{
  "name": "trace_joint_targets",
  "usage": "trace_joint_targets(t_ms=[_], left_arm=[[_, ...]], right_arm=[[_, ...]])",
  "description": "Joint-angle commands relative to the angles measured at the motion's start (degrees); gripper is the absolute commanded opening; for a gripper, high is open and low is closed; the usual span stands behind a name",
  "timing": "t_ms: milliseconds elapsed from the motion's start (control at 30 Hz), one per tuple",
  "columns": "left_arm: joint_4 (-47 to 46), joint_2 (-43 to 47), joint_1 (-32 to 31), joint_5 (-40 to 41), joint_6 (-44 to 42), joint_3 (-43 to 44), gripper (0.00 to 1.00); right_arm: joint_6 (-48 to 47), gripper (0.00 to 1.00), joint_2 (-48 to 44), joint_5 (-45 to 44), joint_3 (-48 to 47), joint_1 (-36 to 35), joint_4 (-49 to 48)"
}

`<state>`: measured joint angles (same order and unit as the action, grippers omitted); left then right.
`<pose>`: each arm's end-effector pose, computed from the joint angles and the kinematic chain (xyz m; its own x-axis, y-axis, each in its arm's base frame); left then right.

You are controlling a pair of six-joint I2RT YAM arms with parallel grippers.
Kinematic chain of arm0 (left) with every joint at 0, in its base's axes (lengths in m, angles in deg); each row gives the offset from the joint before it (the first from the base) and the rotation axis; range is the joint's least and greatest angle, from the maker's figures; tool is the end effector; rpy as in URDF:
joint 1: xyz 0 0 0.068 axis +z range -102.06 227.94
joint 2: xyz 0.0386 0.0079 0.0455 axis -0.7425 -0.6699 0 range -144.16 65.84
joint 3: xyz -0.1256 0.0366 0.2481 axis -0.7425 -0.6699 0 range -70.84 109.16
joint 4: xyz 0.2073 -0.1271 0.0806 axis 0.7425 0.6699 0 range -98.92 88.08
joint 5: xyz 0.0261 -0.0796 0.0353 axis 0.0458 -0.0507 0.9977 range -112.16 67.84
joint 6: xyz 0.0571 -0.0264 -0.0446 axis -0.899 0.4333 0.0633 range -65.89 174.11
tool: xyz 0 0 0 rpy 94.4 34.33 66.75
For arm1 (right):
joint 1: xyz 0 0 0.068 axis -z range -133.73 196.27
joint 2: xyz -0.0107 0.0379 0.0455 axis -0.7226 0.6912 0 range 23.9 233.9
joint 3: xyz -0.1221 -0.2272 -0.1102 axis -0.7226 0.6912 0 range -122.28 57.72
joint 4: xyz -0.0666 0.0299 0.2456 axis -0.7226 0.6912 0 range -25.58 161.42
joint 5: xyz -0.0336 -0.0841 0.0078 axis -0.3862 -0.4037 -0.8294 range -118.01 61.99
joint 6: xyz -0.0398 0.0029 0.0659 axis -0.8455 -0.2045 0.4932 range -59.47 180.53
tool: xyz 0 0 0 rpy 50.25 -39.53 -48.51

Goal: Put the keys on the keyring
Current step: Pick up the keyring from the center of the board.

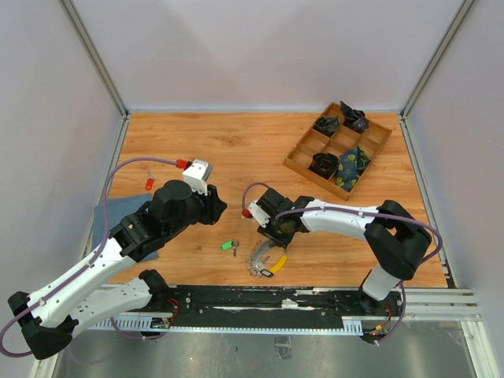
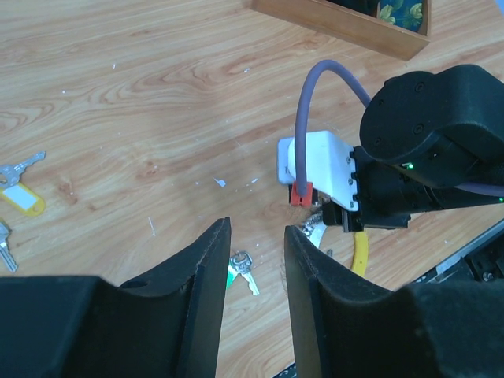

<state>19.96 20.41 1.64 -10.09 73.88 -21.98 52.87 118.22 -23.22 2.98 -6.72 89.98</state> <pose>0.1406 -0.1273 0.3219 -0.4744 0.0177 -0.8801 0.4422 0.8693 -0.2209 0.1893 0.2602 0.1519 -0.4324 -0.7943 -0.4267 -0.8824 0.4701 0.0191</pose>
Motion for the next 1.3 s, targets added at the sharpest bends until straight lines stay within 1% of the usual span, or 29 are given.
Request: trace_joint_targets(t_ms=[0, 67, 133, 167, 233, 267, 300, 433, 533, 600, 633, 700, 767, 833, 933, 967, 1033, 1100, 1200, 1267], left_arm=[[-0.58, 0.05, 0.25, 1.28, -0.5, 2.27, 0.39], [-0.59, -0.22, 0.25, 1.37, -0.53, 2.29, 0.39], [-0.88, -0.51, 0.25, 1.29, -0.5, 2.21, 0.39], [-1.01, -0.7, 0.25, 1.22, -0.44, 2.08, 0.39], [-1.46, -1.09, 0.25, 1.2, -0.25, 1.76, 0.39], [-1.73, -1.22, 0.25, 1.15, -0.13, 1.44, 0.39], [-2.13, -1.48, 0.25, 0.96, 0.18, 1.08, 0.39], [-3.72, -2.45, 0.25, -1.53, 2.54, -0.74, 0.39], [-6.8, -2.43, 0.25, -6.71, 5.13, -4.06, 0.39], [-9.46, -2.19, 0.21, -11.52, 6.41, -7.06, 0.39], [-10.35, -2.12, 0.12, -13.17, 7.47, -8.49, 0.39], [-11.15, -1.1, -0.09, -13.51, 9.04, -11.35, 0.39], [-10.95, 1.27, -0.1, -12.09, 9.84, -13.21, 0.4], [-9.94, 4.52, -0.1, -8.83, 10.23, -14.19, 0.41], [-9.12, 8.42, -0.06, -3.21, 10.21, -15.58, 0.43], [-9.8, 9.26, -0.1, -2.35, 10.02, -16.39, 0.43], [-12.37, 10.38, -0.08, -1.66, 9.91, -18.54, 0.43], [-15.66, 11.06, -0.1, -1.14, 10.54, -20.67, 0.44], [-19.28, 11.75, -0.1, -0.35, 11.16, -23.38, 0.43], [-20.83, 12.0, -0.1, 0.19, 10.92, -24.69, 0.43]], right_arm=[[4.61, 0.29, -0.94, -7.37, 0.25, 2.86, 1.07], [5.86, 0.3, -2.57, -9.01, 1.06, 5.02, 0.9], [6.36, 0.34, -4.8, -10.24, 1.69, 7.15, 0.55], [6.56, 0.38, -6.1, -10.89, 1.85, 7.97, 0.54], [6.26, 0.52, -9.22, -12.25, 2.1, 8.79, 0.19], [5.11, 0.57, -11.02, -12.08, 2.44, 8.75, -0.48], [4.22, 0.59, -12.97, -11.08, 2.77, 8.72, -1.21], [3.23, 0.6, -20.81, -3.94, 5.29, 8.72, -4.6], [5.2, 0.6, -26.18, 0.08, 7.11, 8.63, -5.85], [5.58, 0.59, -29.23, 2.39, 8.81, 8.62, -6.95], [5.01, 0.59, -30.91, 4.94, 9.98, 8.57, -7.92], [2.88, 0.58, -34.47, 8.44, 13.54, 8.21, -11.1], [-1.2, 0.55, -38.6, 11.38, 17.37, 6.31, -15.68], [-7.97, 0.52, -42.11, 11.67, 20.68, 1.98, -20.7], [-26.45, 0.51, -45.58, 10.48, 26.14, -7.05, -25.13], [-31.43, 0.51, -46.12, 11.93, 27.68, -8.76, -25.79], [-39.31, 0.49, -45.99, 16.98, 29.32, -9.56, -25.55], [-44.95, 0.48, -44.44, 20.52, 28.61, -9.67, -23.31], [-51.37, 0.46, -40.8, 22.76, 25.83, -9.67, -19.12], [-55.29, 0.43, -37.45, 22.76, 23.57, -9.67, -16.21]])
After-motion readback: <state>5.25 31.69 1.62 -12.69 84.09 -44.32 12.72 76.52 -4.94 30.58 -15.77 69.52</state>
